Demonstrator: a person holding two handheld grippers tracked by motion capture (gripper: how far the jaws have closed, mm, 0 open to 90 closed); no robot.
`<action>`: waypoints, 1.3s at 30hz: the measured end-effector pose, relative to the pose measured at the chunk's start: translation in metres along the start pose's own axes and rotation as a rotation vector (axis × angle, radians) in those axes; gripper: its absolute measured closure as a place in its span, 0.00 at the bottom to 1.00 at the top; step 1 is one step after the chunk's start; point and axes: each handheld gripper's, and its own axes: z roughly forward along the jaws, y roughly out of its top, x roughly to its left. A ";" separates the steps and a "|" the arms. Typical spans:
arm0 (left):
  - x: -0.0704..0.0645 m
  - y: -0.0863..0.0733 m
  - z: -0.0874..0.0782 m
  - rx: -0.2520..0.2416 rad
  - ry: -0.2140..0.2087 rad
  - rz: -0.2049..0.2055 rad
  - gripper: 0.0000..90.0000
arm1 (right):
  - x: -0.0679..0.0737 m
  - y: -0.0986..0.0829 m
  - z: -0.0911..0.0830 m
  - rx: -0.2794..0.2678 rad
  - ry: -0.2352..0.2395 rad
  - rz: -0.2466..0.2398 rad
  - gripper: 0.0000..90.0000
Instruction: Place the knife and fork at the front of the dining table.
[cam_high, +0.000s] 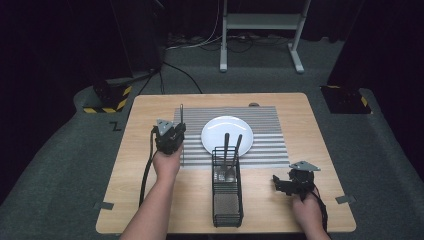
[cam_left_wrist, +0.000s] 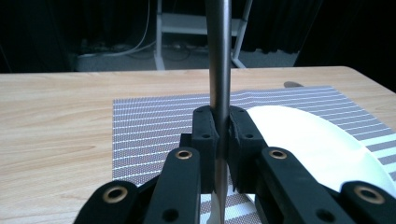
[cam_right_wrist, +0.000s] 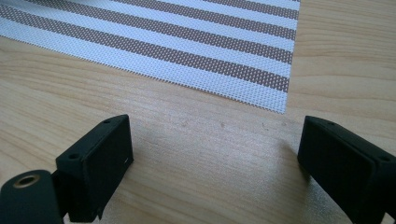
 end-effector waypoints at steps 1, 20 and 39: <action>0.000 0.000 0.003 0.006 0.002 -0.004 0.91 | 0.000 0.000 0.000 0.000 0.000 0.000 0.11; 0.009 -0.001 0.053 0.104 0.070 -0.101 0.92 | 0.001 -0.001 -0.001 0.000 0.007 -0.006 0.11; 0.013 -0.006 0.079 0.176 0.144 -0.146 0.92 | 0.002 -0.004 -0.004 0.000 0.016 -0.015 0.11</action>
